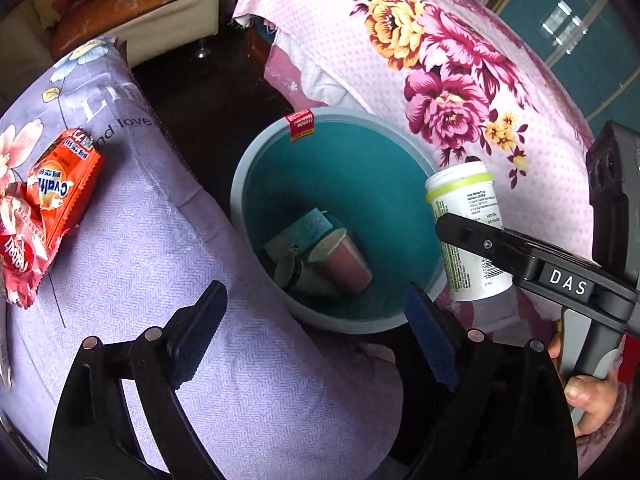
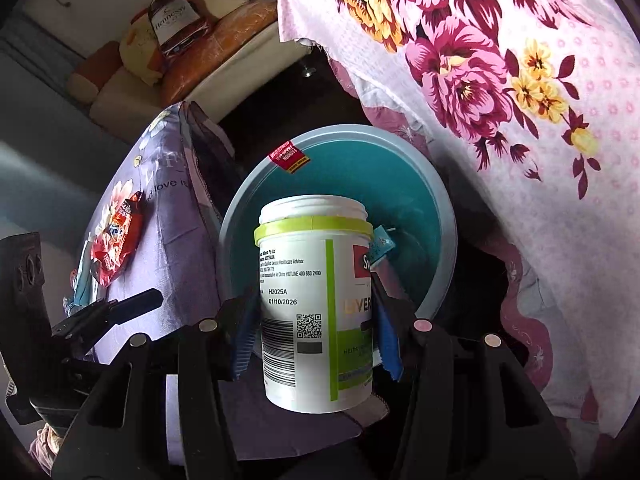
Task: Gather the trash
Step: 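Carry the cup and bottle to the wastebasket and open both tools to drop them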
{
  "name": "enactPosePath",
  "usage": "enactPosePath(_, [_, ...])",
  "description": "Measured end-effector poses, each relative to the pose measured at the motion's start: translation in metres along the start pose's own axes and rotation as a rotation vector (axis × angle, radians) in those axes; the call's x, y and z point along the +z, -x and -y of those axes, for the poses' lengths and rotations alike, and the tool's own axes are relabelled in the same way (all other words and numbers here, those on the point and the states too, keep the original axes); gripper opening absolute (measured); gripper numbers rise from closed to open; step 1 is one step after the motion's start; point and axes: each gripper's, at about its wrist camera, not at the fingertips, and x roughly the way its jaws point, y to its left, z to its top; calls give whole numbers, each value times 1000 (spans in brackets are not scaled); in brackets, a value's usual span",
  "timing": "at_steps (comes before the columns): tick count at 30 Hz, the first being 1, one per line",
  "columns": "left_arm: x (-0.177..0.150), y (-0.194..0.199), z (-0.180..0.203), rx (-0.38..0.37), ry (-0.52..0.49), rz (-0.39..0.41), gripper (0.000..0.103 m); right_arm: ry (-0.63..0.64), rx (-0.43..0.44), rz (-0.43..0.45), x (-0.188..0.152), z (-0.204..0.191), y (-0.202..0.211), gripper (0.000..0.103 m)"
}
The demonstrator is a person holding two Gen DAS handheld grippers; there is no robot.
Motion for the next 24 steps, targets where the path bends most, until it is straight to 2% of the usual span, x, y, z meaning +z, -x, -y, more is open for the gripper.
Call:
enactPosePath(8, [-23,19,-33,-15,86,9,90,13,-27,-46,-3,-13,-16,49])
enactPosePath(12, [-33,31,-48,-19,123,18,90,27,-26,-35,-5,-26,-11,62])
enactPosePath(15, [-40,43,-55,-21,136,38,90,44,-28,-25,-7,-39,-4,63])
enactPosePath(18, [-47,57,-62,-18,148,63,90,53,-25,-23,-11,-51,0,72])
enactPosePath(24, [-66,85,-85,-2,197,112,91,94,-14,-47,-21,-80,3,78])
